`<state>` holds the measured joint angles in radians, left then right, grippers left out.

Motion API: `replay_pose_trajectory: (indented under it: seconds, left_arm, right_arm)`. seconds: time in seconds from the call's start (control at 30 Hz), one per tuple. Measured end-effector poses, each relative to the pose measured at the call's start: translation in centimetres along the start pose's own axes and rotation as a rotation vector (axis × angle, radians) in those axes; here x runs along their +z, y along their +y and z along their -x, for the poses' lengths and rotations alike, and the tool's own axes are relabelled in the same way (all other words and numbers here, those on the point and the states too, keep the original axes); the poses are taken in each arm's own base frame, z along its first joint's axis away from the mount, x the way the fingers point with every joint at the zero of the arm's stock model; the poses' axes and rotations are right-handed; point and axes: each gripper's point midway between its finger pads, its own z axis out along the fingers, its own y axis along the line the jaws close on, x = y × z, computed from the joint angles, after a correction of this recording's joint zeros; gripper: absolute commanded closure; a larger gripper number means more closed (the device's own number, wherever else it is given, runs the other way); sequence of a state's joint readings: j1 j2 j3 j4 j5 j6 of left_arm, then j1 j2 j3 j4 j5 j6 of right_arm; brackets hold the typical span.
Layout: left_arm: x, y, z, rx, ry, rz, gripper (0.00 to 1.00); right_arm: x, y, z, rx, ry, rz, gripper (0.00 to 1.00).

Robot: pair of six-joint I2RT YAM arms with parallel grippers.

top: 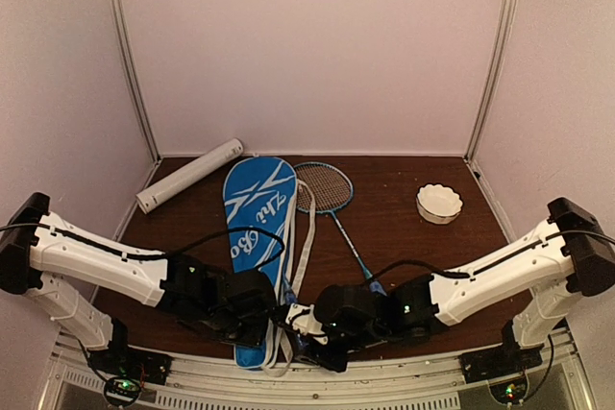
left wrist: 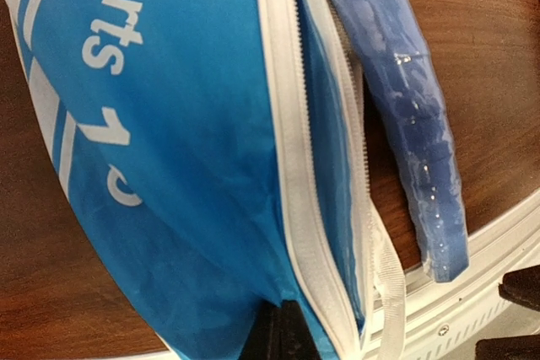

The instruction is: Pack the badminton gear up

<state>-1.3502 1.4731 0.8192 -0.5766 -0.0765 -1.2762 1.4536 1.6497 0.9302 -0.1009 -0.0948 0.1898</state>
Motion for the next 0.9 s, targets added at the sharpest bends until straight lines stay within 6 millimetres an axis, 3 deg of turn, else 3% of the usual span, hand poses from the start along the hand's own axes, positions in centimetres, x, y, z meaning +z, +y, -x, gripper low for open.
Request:
replay_pose_trajectory:
  seconds: [0.1, 0.2, 0.4, 0.57, 0.77, 0.9]
  left_arm:
    - [-0.1, 0.0, 0.1, 0.009, -0.006, -0.002, 1.0]
    - [-0.1, 0.0, 0.1, 0.023, -0.008, -0.001, 1.0]
    - [0.0, -0.1, 0.2, 0.039, -0.011, -0.009, 1.0]
    - [0.0, -0.1, 0.1, 0.046, -0.016, -0.021, 1.0]
    - [-0.1, -0.1, 0.2, 0.072, -0.021, -0.03, 1.0]
    - [-0.1, -0.2, 0.2, 0.09, -0.024, -0.034, 1.0]
  right_arm:
    - [0.1, -0.2, -0.8, -0.012, 0.009, -0.006, 0.47]
    - [0.5, -1.0, -3.3, -0.042, 0.057, -0.031, 0.44]
    - [2.0, -1.8, -5.9, -0.113, 0.14, -0.056, 0.49]
    - [2.9, -1.7, -4.8, -0.137, 0.131, -0.063, 0.61]
    - [2.8, -1.8, -4.3, -0.137, 0.113, -0.067, 0.66]
    - [2.1, -1.5, -3.0, -0.131, 0.067, -0.062, 0.69]
